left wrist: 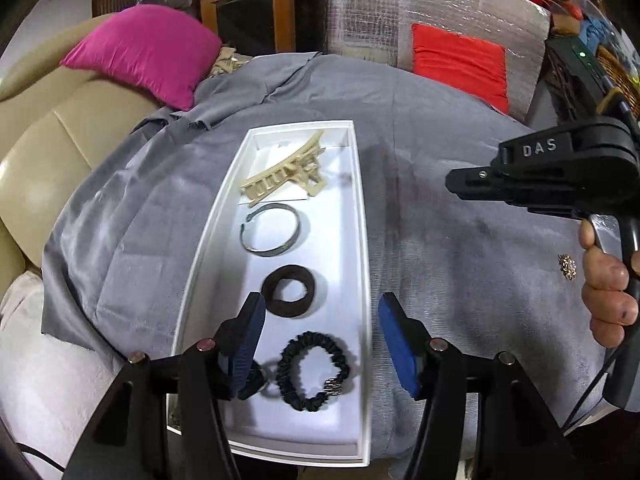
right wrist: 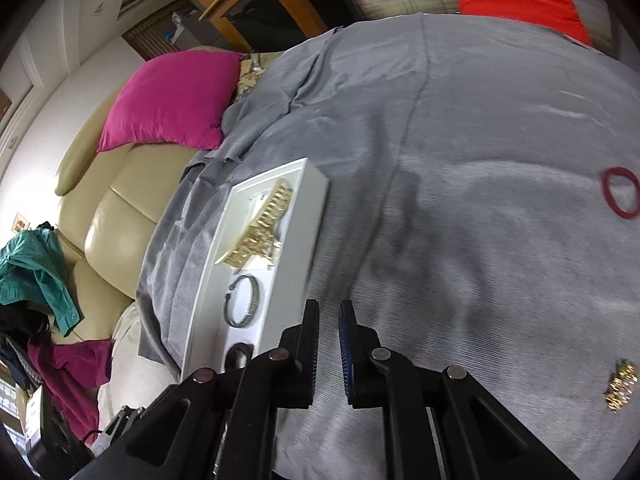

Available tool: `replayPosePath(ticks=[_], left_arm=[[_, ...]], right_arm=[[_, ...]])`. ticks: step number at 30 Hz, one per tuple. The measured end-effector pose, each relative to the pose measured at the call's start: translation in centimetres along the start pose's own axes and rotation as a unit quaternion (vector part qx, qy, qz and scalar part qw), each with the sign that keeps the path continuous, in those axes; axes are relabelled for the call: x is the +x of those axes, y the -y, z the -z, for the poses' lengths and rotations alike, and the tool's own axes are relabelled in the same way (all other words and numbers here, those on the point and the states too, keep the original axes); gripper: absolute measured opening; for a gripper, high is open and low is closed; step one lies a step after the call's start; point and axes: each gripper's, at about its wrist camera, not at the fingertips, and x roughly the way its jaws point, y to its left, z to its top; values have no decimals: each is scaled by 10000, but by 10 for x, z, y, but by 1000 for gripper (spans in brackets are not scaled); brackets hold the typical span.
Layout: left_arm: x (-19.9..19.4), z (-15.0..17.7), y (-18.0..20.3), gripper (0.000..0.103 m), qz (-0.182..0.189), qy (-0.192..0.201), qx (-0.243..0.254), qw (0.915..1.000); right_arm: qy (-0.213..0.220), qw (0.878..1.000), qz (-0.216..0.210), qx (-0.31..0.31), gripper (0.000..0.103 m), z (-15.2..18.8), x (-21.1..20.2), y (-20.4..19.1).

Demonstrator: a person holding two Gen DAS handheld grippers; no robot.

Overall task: Organize jewelry
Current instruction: 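Move both open tools back toward the gold brooch and red hair tie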

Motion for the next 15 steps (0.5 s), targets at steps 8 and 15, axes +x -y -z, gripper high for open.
replayPosePath(ticks=[8,15], left_arm=[[1,-2,29,60,13,-8,192,9998],[3,-1,62,60,3,-5,443,9990]], right_arm=[[131,9995,65,291,12,11,-32,40],[292,9982,122,505,12,25,-65,69]])
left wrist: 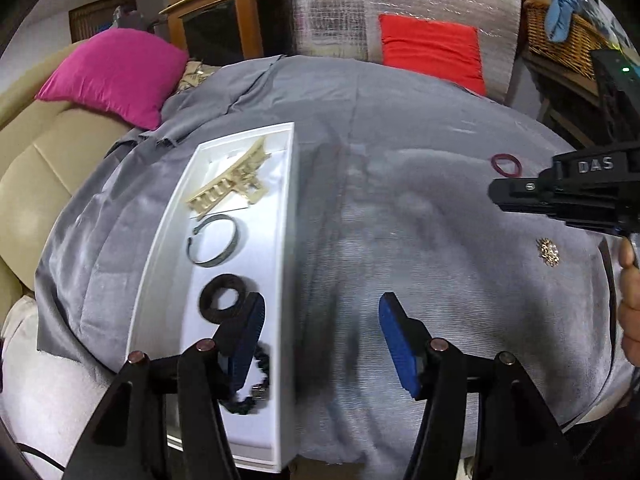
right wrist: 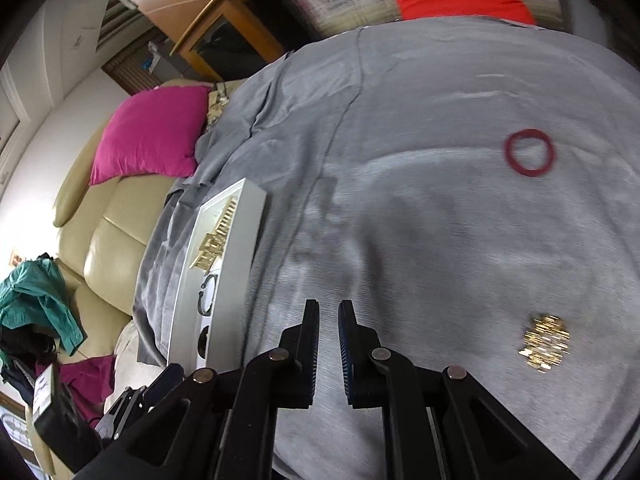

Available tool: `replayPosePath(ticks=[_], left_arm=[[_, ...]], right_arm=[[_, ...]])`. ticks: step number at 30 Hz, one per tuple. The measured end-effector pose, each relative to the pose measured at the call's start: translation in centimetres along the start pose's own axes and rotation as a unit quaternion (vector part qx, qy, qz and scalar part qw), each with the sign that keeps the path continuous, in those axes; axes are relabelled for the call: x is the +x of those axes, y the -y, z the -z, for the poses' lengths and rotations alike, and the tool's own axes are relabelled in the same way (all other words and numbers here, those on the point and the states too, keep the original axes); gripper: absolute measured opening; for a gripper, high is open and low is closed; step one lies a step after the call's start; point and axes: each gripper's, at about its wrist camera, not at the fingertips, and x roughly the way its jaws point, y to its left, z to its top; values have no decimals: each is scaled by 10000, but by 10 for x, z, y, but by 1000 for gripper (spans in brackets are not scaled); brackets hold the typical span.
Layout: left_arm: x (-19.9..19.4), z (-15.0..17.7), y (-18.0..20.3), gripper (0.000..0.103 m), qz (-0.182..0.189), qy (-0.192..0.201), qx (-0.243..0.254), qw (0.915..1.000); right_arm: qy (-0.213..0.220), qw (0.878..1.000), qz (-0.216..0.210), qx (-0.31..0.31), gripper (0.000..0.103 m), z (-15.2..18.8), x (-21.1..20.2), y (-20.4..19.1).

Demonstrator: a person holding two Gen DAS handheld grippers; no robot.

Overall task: Organize jewelry
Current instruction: 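Move both open tools back toward the gold brooch and red hair tie, then close the right tool on the gold flower brooch and lift it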

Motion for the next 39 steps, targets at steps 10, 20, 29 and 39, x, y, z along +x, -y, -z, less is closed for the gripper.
replayPosePath(ticks=[10,20,29,39], left_arm=[[9,0,50,61,-93,-55,410,9991],[27,-4,95,61,-46,-208,790,9966],[46,-12,104,61,-5,-462,643,9969],[51,-18,91,61,28,-540,408,9977]], right_arm=[[205,9981,55,583,13,14,-44,70],[168,9923,297,1190,16,25,-59,140],[-113,9933,290,1117,42,22,-34,131],[-143,9937,1081,277,45,18,-14,107]])
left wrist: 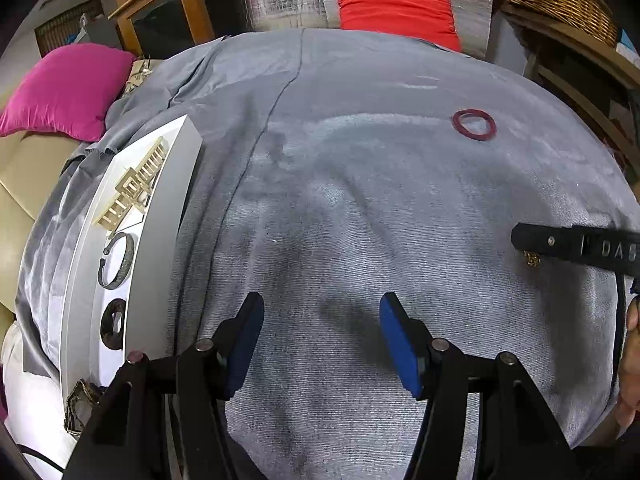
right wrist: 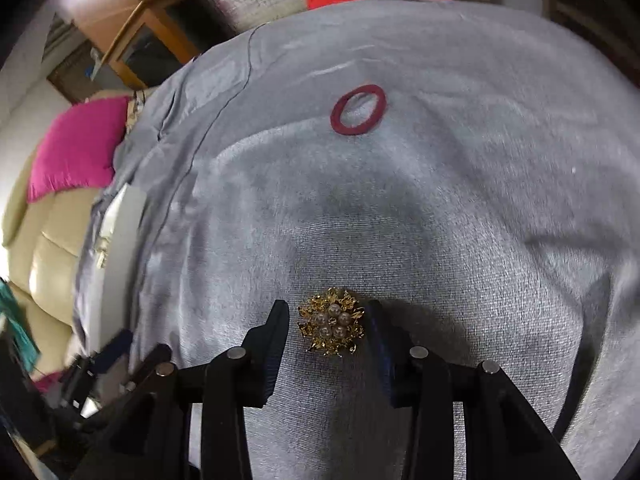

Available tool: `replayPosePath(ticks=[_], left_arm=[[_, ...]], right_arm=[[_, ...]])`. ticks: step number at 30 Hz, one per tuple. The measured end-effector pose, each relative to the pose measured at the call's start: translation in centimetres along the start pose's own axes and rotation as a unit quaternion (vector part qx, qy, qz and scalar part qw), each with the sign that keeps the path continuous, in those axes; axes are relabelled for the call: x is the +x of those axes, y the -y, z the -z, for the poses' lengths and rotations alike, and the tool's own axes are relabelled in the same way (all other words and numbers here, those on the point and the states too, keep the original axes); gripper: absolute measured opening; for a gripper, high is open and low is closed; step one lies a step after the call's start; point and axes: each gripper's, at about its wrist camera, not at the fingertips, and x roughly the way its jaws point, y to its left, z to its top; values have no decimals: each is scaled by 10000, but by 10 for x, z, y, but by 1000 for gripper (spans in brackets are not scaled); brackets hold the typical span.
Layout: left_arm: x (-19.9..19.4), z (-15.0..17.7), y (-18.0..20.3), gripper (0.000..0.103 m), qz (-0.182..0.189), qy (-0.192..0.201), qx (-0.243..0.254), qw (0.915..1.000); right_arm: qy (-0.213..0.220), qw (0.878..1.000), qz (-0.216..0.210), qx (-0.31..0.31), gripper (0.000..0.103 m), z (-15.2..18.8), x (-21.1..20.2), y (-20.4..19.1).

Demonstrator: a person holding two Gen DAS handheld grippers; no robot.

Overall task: Organize jewelry
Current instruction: 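Close the right tool on the gold flower brooch and lift it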

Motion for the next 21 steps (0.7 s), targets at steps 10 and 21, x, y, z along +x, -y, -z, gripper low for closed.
replayPosePath(ticks=[10,21], left_arm=[[0,-2,-1,61,89,-38,-56,9999],[4,-3,1,61,97,-74,-133,9998]], right_arm=[[343,9935,670,-852,45,12,0,-16],[588,9898,762,-1046,29,14,-15,-11]])
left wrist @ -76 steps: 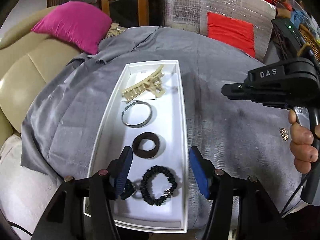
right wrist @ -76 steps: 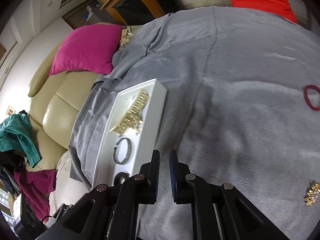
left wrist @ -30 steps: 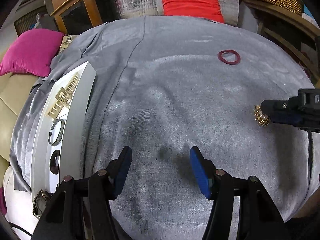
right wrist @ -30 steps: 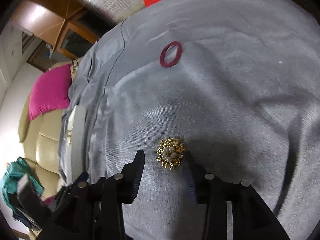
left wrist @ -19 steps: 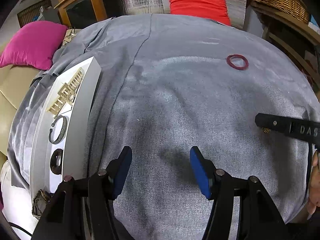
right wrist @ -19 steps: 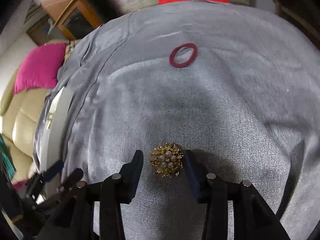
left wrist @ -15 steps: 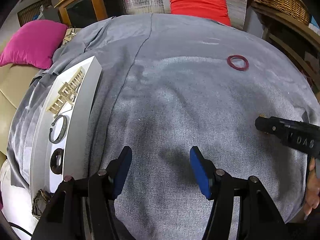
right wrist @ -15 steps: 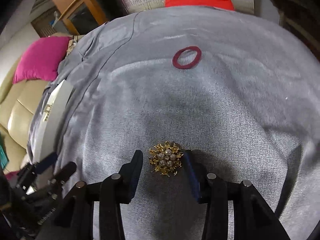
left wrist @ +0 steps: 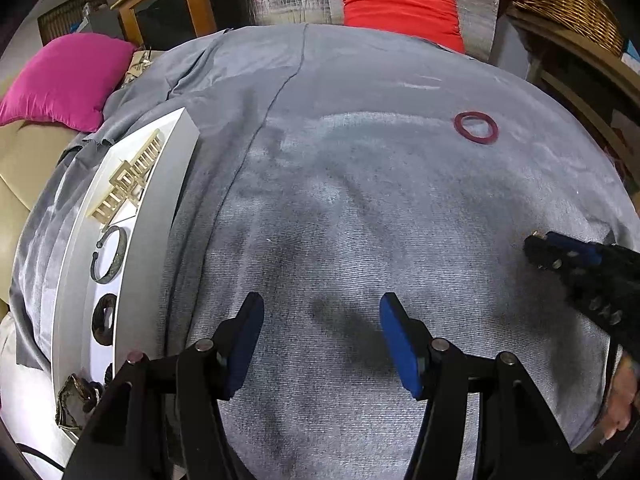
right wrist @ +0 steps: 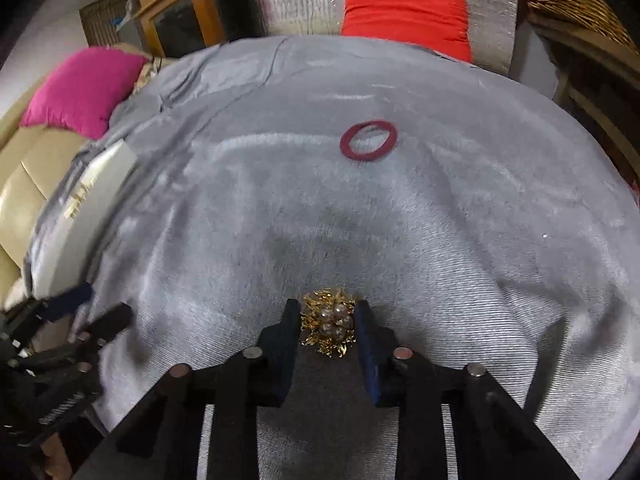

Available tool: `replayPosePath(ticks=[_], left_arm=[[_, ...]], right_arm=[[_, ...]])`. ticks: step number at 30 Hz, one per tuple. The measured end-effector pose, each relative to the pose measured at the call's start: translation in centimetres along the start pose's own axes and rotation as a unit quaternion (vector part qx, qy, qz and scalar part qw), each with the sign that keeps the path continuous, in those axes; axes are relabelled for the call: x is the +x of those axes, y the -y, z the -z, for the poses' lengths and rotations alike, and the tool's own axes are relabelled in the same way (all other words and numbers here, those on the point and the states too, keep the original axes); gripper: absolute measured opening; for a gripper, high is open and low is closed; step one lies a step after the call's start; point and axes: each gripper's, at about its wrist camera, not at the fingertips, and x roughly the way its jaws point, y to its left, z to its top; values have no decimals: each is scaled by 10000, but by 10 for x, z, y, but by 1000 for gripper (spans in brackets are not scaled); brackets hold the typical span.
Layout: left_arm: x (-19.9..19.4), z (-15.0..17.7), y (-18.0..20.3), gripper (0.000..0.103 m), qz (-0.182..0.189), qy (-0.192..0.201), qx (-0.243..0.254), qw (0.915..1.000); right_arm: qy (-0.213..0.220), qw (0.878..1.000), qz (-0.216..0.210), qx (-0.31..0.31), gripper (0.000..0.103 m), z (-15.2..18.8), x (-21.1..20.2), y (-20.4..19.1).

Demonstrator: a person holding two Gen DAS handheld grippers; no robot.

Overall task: Organize jewelry
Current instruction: 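Close the right tool on the gold flower brooch and lift it, then close the left tool on the red hair tie while the right tool holds the brooch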

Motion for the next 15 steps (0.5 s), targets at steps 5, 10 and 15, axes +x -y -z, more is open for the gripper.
replayPosePath(ticks=[5,10,15], left_arm=[[4,0,13,61,-26,-29,150,9999],[9,-8,21,61,56,-45,171,9998],[13,-58,35,61,90,262,465,9985]], right_arm=[[-165,9990,-289,304,30,-1,1,14],[-279,9976,-423,469,39,1,5,20],[-283,9973,-507,459,39,4,7,22]])
